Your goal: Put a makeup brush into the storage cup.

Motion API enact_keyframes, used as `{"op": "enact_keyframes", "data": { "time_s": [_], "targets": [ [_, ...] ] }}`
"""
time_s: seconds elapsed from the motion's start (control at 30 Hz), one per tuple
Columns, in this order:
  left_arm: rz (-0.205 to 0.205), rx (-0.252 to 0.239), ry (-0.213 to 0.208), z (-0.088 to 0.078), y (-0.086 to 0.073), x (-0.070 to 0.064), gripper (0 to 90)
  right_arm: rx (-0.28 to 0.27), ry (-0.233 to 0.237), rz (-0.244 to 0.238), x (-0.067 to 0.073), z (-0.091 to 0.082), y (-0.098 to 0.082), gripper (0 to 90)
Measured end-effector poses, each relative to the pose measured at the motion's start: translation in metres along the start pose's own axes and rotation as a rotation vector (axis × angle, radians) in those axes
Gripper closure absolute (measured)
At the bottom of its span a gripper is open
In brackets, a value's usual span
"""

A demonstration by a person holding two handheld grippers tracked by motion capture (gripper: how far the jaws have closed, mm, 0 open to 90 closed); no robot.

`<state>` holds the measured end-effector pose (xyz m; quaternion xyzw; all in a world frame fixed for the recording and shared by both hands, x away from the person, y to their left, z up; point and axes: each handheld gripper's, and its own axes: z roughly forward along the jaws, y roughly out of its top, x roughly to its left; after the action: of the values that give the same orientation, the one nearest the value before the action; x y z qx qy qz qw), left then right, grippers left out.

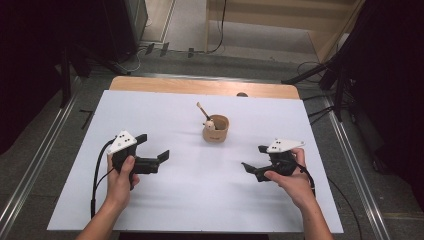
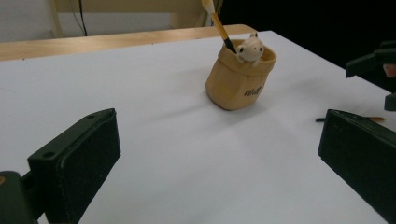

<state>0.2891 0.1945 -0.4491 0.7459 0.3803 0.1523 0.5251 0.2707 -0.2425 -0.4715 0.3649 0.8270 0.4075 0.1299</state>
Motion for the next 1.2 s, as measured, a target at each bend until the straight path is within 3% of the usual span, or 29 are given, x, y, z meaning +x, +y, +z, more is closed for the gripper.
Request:
{"op": "enact_keyframes", "data": {
  "time_s": [0.17, 0.37, 0.57, 0.73, 0.93, 1.2],
  "targets": [
    [-0.006, 0.016, 0.008, -0.004, -0.009, 0.006, 0.0, 0.052, -0.01, -0.025, -0.001, 0.001, 0.005, 13.6],
    [-0.018, 0.001, 0.008, -0.01, -0.013, 0.011, 0.0, 0.116, -0.032, -0.014, -0.006, -0.001, 0.004, 14.8],
    [-0.012, 0.002, 0.003, -0.009, -0.013, 0.009, 0.0, 0.184, -0.047, -0.011, -0.011, -0.002, 0.001, 14.7],
    [-0.004, 0.006, -0.002, -0.008, -0.013, 0.007, 0.0, 0.26, -0.061, -0.048, -0.01, -0.001, 0.001, 15.3],
    [-0.01, 0.002, -0.002, -0.008, -0.013, 0.008, 0.0, 0.336, -0.07, -0.024, -0.014, 0.003, 0.003, 26.0],
    [-0.015, 0.006, 0.001, -0.008, -0.014, 0.011, 0.0, 0.375, -0.078, -0.062, -0.018, 0.007, 0.004, 36.3]
  ]
}}
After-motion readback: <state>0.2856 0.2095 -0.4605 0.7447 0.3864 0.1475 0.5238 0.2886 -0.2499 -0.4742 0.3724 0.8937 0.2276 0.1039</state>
